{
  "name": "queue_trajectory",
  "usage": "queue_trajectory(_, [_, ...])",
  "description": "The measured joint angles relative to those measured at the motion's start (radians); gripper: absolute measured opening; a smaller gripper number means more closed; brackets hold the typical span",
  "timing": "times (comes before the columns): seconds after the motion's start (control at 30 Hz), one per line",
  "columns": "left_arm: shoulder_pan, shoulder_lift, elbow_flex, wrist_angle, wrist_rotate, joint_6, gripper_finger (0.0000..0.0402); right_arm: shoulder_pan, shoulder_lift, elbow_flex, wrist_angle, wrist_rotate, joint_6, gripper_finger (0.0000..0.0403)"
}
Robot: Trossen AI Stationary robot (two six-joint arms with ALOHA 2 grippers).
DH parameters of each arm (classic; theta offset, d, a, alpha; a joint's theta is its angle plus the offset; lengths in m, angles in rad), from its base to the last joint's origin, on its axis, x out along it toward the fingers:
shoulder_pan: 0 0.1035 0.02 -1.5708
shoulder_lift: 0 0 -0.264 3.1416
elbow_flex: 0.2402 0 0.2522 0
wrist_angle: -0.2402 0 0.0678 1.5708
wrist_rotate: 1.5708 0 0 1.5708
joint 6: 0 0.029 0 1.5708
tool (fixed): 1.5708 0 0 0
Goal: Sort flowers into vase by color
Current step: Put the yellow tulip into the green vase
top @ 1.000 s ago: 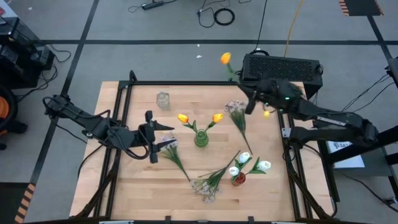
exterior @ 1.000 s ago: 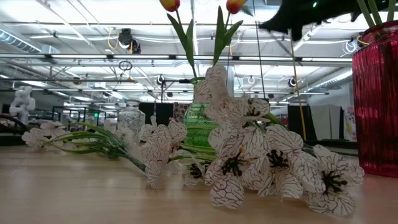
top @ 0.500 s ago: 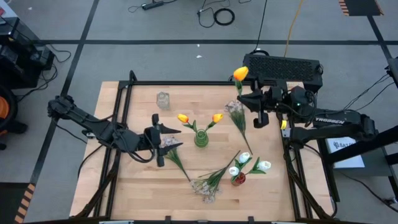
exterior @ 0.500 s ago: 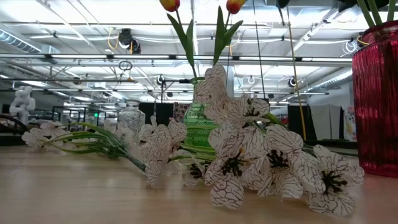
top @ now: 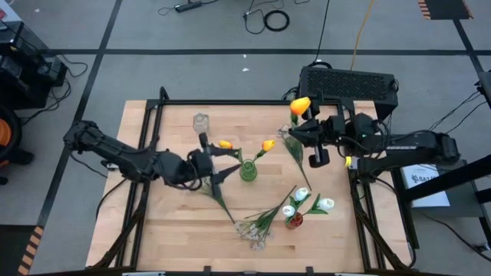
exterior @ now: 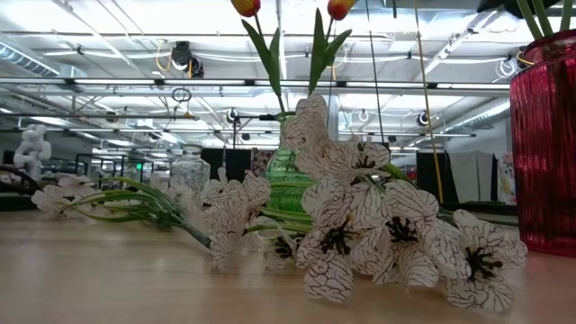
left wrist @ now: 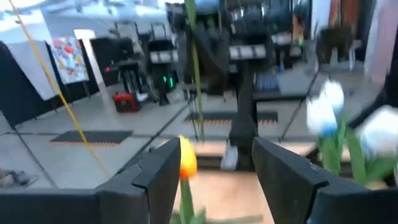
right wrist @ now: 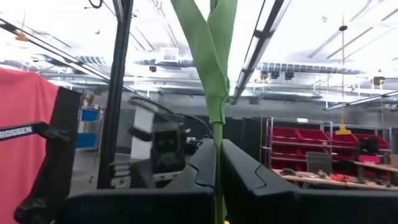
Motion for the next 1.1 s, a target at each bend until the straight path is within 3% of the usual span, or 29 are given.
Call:
queue_trajectory(0.2, [0.083, 0.0, 0.0, 0.255, 0.186, 0.053, 0.0207, 0.016, 0.031, 0.0, 0.024, 0.01, 0.0, 0.0002])
queue_trajectory(0.3, [0.146, 0.0, 0.001, 0.302, 0.251, 0.035, 0.0207, 0.025, 0.052, 0.0, 0.036, 0.03, 0.0, 0.0002])
queue_trajectory(0.53, [0.22, 0.045, 0.06, 0.26, 0.384, -0.04, 0.0207, 0.053, 0.098, -0.001, 0.076, 0.11, -0.026, 0.0002])
queue_trajectory(0.77, [0.245, 0.158, 0.184, 0.196, 0.419, -0.011, 0.0211, 0.07, 0.125, -0.001, 0.131, 0.112, -0.016, 0.0002])
queue_trajectory(1.0, [0.288, 0.237, 0.289, 0.183, 0.423, 0.002, 0.0256, 0.107, 0.124, 0.043, 0.061, 0.112, -0.027, 0.0002])
queue_trajectory(1.1, [0.301, 0.256, 0.305, 0.18, 0.47, -0.006, 0.0274, 0.122, 0.124, 0.067, 0.005, 0.118, -0.045, 0.0002])
